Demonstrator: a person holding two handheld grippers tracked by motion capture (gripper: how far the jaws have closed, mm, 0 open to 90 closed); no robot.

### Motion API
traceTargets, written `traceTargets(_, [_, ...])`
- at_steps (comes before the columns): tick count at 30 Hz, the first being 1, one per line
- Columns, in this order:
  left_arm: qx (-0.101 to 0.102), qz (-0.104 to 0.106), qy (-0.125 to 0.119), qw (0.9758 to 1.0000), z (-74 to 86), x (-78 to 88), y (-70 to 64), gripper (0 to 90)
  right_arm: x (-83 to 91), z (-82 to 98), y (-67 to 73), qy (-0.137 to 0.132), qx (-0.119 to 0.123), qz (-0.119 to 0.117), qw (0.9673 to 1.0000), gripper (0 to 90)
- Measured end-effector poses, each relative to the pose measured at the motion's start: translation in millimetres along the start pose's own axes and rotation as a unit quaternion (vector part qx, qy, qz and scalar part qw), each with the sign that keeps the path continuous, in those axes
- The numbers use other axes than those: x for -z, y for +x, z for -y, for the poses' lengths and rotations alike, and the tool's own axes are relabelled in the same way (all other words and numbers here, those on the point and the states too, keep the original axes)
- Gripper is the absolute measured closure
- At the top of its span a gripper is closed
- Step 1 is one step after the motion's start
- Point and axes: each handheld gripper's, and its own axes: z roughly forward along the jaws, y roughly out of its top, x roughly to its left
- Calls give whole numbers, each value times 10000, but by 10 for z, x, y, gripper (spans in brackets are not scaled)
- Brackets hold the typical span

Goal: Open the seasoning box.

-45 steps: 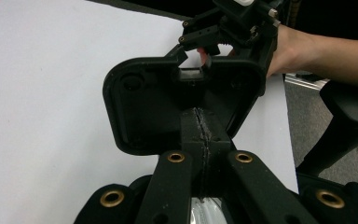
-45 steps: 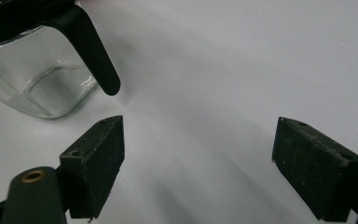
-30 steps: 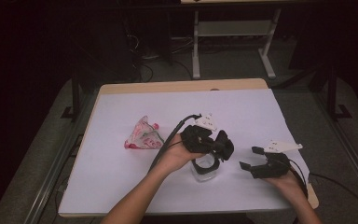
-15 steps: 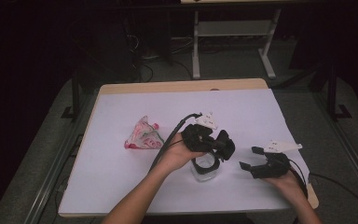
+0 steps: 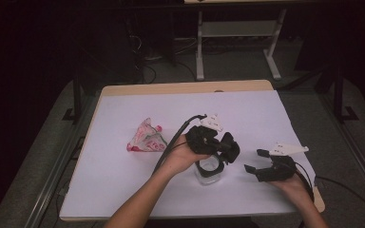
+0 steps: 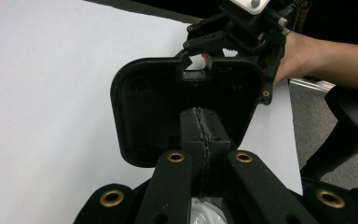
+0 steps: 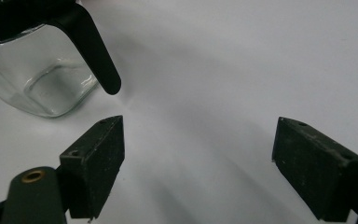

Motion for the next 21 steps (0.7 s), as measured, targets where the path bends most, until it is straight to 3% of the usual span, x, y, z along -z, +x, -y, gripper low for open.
traceTargets(14, [117,32,-56,9999,136,254,-52,876,-6,0,7,12,-5,-14,10000,164])
traceTargets(21, [137,-2,-126,9998,237,385,-116,824,-10,-4,15,10,19,-27,10000,164])
